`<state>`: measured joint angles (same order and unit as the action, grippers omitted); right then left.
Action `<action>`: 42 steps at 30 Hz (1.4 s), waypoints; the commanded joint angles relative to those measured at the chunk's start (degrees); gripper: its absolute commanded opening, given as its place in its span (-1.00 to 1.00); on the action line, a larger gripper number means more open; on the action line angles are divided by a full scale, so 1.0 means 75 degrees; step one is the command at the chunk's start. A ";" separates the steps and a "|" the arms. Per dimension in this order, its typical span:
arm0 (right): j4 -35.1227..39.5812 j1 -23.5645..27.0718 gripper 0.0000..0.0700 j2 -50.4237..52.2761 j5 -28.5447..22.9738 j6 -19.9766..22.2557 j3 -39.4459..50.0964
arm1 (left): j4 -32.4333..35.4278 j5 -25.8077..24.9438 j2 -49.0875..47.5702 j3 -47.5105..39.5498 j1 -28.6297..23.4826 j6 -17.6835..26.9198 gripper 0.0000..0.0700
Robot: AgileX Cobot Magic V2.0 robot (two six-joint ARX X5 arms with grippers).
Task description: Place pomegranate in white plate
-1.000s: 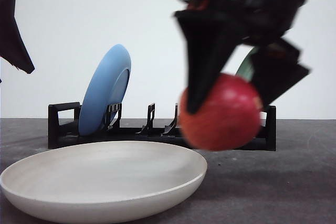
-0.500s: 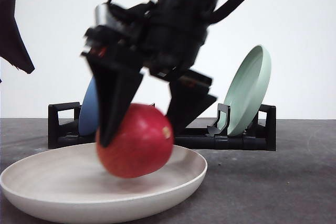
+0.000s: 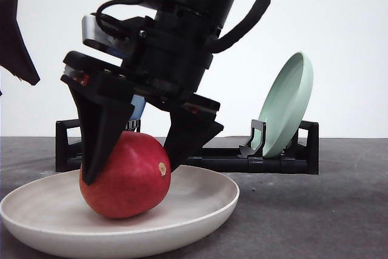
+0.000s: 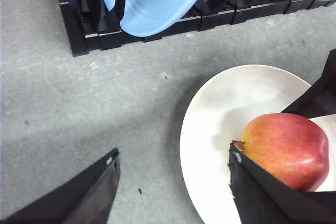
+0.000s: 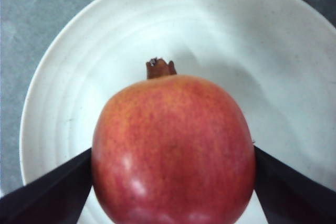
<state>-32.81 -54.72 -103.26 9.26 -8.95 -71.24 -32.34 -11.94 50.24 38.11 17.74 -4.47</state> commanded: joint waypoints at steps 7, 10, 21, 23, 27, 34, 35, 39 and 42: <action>0.0034 -0.0134 0.95 -0.0163 -0.0032 0.0052 -0.0193 | 0.0085 -0.0012 0.0035 0.0099 0.0015 0.0079 0.12; 0.0078 -0.0140 0.99 -0.0122 -0.0032 0.0055 -0.0193 | 0.0085 -0.0012 0.0032 0.0099 0.0015 0.0079 0.12; 0.2365 -0.0107 0.98 0.1873 -0.0231 0.0242 0.1645 | 0.0082 -0.0012 0.0035 0.0099 0.0015 0.0079 0.12; 0.2786 0.0016 0.97 0.2383 -0.0194 0.0239 0.2158 | 0.0082 -0.0012 0.0032 0.0099 0.0015 0.0081 0.12; 0.3025 0.0425 0.90 0.3403 -0.0017 0.0222 0.3035 | 0.0076 -0.0012 0.0032 0.0099 0.0015 0.0076 0.12; 0.2954 0.1613 0.90 0.4906 0.0523 -0.0151 0.4140 | 0.0076 -0.0012 0.0029 0.0099 0.0012 -0.0102 0.12; 0.2949 0.1802 0.90 0.5109 0.0570 -0.0178 0.4299 | 0.0068 -0.0012 0.0002 0.0099 -0.0004 -0.0102 0.12; 0.2934 0.2574 0.90 0.5893 0.0666 -0.0316 0.4932 | -0.0016 -0.0012 -0.0301 0.0096 -0.0189 -0.0128 0.12; 0.2877 0.3165 0.90 0.6417 0.0883 -0.0361 0.5321 | -0.0122 -0.0012 -0.0701 0.0096 -0.0445 -0.0125 0.12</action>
<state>-11.62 -31.68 -55.69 15.31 -10.75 -31.62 -33.31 -11.94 45.15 38.11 14.56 -5.26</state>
